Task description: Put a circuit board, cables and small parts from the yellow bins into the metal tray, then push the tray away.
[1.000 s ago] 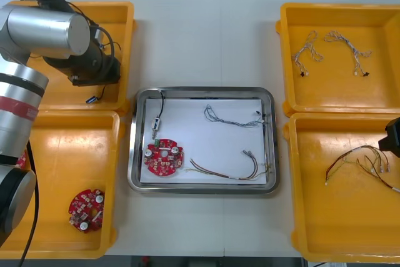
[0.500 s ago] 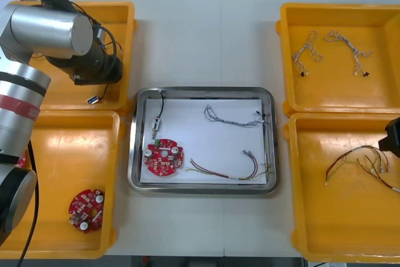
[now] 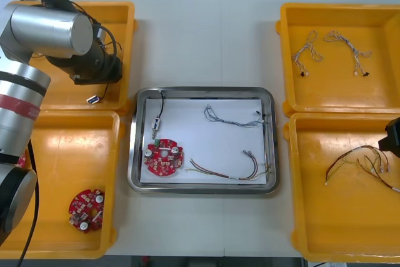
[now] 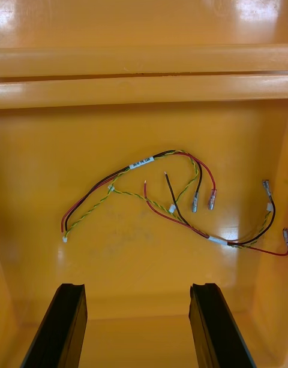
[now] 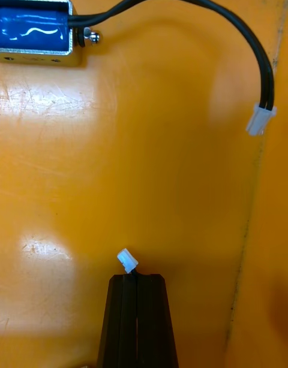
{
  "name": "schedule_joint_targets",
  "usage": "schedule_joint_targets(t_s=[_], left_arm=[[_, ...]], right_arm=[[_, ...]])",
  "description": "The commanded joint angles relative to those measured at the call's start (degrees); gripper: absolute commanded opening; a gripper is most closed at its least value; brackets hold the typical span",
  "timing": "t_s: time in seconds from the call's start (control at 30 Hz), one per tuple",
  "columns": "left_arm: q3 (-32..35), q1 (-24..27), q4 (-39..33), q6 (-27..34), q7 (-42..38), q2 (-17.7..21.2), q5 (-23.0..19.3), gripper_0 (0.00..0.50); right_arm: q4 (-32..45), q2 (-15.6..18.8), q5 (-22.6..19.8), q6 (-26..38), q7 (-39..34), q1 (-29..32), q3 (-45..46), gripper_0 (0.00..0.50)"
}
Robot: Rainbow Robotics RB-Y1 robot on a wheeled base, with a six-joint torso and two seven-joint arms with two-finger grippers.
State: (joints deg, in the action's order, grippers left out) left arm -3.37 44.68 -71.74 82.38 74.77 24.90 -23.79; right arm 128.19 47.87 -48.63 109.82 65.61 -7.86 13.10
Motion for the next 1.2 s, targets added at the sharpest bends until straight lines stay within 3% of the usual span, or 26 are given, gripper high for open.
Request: schedule_joint_targets(t_s=[0.03, 0.53, 0.83, 1.2], left_arm=[[1.17, 3.49, -0.42, 1.21, 1.96, -0.38, 0.94, 0.0], [2.23, 4.19, 0.02, -0.82, 3.72, 1.03, 4.02, 0.0], [6.09, 8.58, 9.42, -4.42, 9.43, 1.29, 3.49, 0.0], [6.45, 11.31, 12.76, -5.03, 10.05, 1.73, 3.67, 0.0]], right_arm=[[0.21, -0.67, 0.02, 0.18, 0.13, 0.74, 1.76, 0.5], [0.21, -0.67, 0.02, 0.18, 0.13, 0.74, 1.76, 0.5], [0.21, -0.67, 0.02, 0.18, 0.13, 0.74, 1.76, 0.5], [0.21, -0.67, 0.02, 0.18, 0.13, 0.74, 1.76, 0.5]])
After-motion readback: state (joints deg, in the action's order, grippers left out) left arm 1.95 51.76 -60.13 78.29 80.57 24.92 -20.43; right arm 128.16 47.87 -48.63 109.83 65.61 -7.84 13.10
